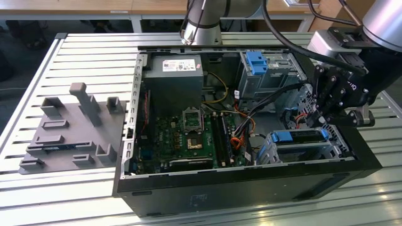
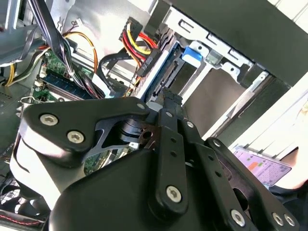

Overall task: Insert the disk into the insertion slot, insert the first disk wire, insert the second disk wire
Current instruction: 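Insert the first disk wire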

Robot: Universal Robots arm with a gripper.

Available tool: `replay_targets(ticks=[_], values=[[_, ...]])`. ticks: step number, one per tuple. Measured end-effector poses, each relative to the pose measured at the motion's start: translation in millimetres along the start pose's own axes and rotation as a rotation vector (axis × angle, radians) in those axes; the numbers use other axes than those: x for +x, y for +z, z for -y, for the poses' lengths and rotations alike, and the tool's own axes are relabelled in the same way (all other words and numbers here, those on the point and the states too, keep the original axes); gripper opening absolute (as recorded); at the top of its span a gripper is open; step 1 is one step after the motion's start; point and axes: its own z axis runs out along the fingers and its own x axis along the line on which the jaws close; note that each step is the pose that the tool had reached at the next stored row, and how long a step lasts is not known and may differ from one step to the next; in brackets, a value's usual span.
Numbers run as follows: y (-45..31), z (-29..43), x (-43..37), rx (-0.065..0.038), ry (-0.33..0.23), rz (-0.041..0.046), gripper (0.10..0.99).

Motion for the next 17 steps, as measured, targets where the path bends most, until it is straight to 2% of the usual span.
replay_targets(ticks=[6,12,17], values=[[-0.1,4.9,-6.2,0.000,0.001,0.0000,0.106],[-0.1,5.2,-13.1,0.000,0.010,0.0005,0.106],[-0.1,5.2,-15.6,0.000,0.039,0.0015,0.106]])
